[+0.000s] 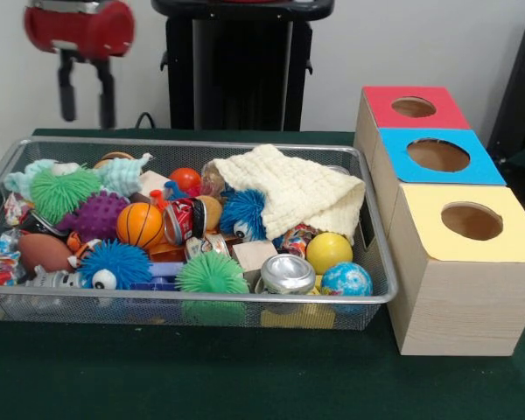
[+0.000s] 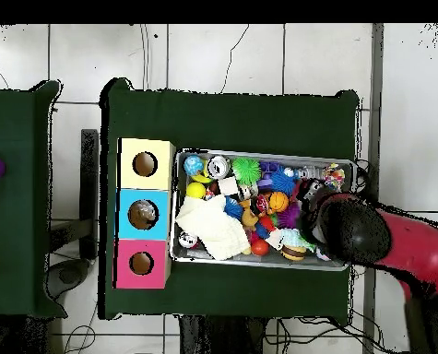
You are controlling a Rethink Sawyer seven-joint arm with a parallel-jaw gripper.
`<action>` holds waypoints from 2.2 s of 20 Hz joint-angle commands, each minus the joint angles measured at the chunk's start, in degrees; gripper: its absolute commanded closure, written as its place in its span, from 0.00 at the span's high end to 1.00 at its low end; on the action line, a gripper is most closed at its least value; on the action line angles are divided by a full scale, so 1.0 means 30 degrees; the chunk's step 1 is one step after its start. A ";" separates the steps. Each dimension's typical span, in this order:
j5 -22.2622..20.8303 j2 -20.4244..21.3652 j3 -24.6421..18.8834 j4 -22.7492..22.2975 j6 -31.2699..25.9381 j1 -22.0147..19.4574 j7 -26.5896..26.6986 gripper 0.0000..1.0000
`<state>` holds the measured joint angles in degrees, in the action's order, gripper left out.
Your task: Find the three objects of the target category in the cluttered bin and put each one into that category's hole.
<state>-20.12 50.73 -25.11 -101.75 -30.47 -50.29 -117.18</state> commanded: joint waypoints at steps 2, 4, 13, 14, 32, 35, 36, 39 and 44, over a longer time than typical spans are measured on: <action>-0.1941 -0.0245 -0.3936 -0.1800 -0.1586 -0.4848 0.9477 1.00; -0.1875 -0.0338 -0.4601 -0.1827 -0.1934 -0.5910 1.0061 1.00; -0.4441 -0.1828 -0.4753 -0.2902 0.1402 -0.6986 0.8525 1.00; -0.4589 -0.1968 -0.4786 -0.2849 0.1411 -0.6986 0.8448 1.00; -0.8157 -0.3381 -0.3854 -0.3224 0.4912 -0.6391 0.5972 1.00; -0.8475 -0.3886 -0.4031 -0.3143 0.5034 -0.6857 0.6317 1.00; -0.8556 -0.4025 -0.4151 -0.3116 0.5029 -0.7025 0.6463 1.00; -0.8709 -0.4430 -0.4528 -0.3041 0.4800 -0.7529 0.6945 1.00; -0.9003 -0.4888 -0.4942 -0.2747 0.4345 -0.7862 0.7298 1.00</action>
<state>-43.22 39.41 -35.68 -109.49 -16.51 -73.03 -104.40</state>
